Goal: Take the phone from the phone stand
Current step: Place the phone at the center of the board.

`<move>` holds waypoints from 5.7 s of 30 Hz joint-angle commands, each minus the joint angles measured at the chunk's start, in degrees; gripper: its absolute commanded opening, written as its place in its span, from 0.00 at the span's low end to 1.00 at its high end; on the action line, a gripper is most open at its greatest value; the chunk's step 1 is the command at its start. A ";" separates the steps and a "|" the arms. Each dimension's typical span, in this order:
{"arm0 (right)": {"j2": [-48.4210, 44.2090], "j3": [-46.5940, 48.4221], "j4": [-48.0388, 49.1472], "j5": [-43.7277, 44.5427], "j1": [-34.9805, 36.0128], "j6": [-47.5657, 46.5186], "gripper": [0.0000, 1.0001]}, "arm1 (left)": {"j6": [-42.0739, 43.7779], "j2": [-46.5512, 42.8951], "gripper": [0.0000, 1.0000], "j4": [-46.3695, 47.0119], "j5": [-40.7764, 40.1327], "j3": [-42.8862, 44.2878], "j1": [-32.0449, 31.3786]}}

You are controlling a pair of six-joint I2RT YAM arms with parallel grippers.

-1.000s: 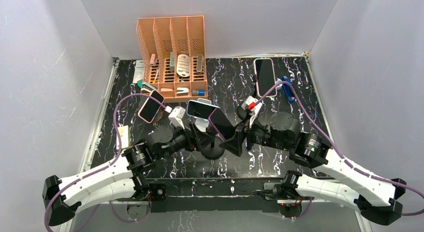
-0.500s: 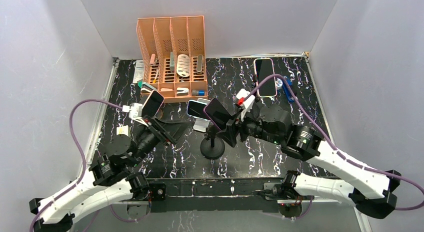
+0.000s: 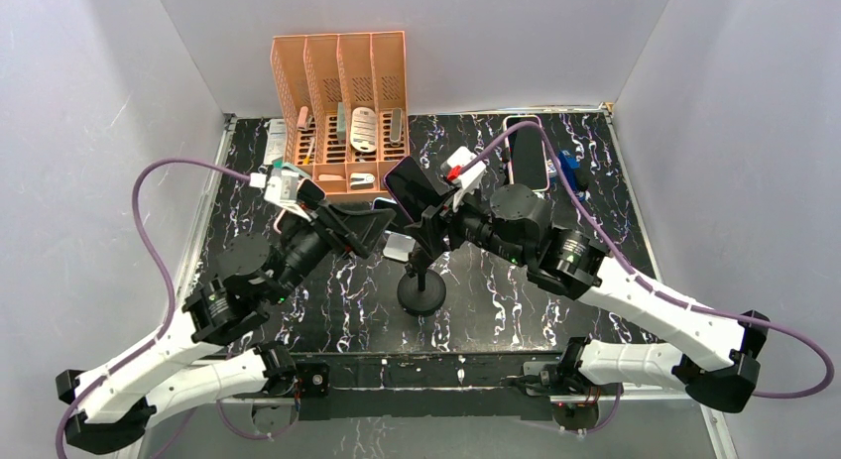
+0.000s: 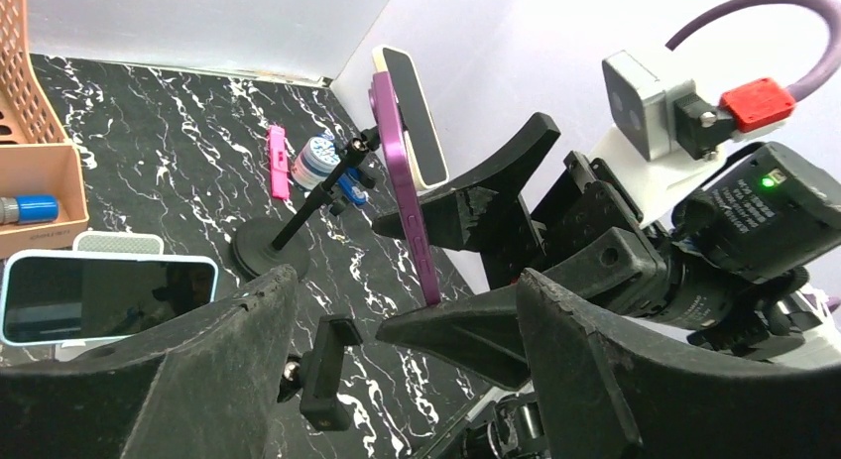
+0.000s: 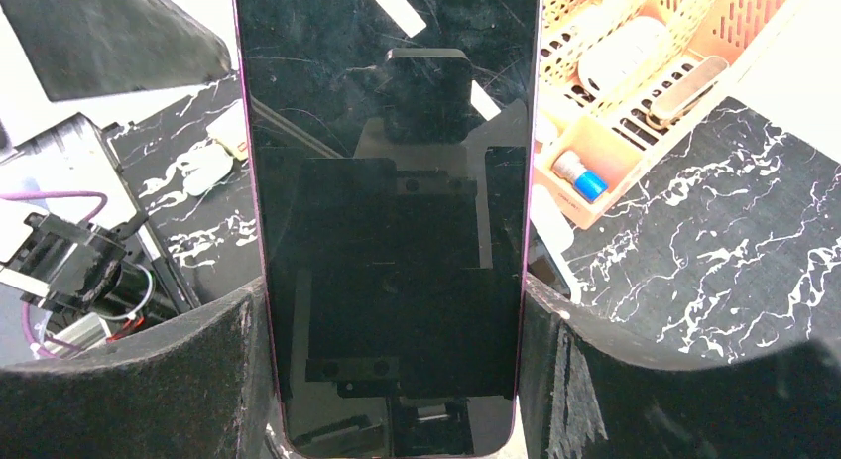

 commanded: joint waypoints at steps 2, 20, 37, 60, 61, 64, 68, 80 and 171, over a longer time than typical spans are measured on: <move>0.26 3.37 9.73 1.39 -0.11 1.37 0.01 | 0.97 3.40 0.75 5.78 0.62 1.22 0.12; 1.77 3.98 8.74 2.24 0.22 3.66 0.01 | -5.24 10.48 0.35 6.58 -6.23 4.44 0.12; 1.86 3.22 8.40 1.92 0.64 4.22 0.01 | -5.55 12.48 0.21 9.07 -5.73 3.68 0.12; -1.97 3.40 2.25 -13.71 0.64 12.08 0.99 | -0.77 3.46 0.00 3.05 -12.69 1.62 0.12; -2.34 3.40 1.87 -14.26 0.70 12.34 0.99 | -0.41 2.64 0.00 2.22 -13.03 1.62 0.12; -3.93 3.33 0.48 -16.32 0.68 12.87 0.99 | 1.70 0.29 0.00 -4.16 -13.05 3.21 0.12; -8.02 1.34 -2.26 -17.97 0.71 12.97 0.99 | 4.60 -2.89 0.00 -21.12 -13.46 7.42 0.12; -21.57 -11.70 -2.85 -14.71 0.60 17.13 0.99 | -0.96 -2.35 0.00 -50.62 -5.36 3.39 0.12; -24.52 -18.23 -2.83 -12.43 0.63 20.24 0.99 | -2.83 17.07 0.77 -21.17 6.01 -21.47 12.17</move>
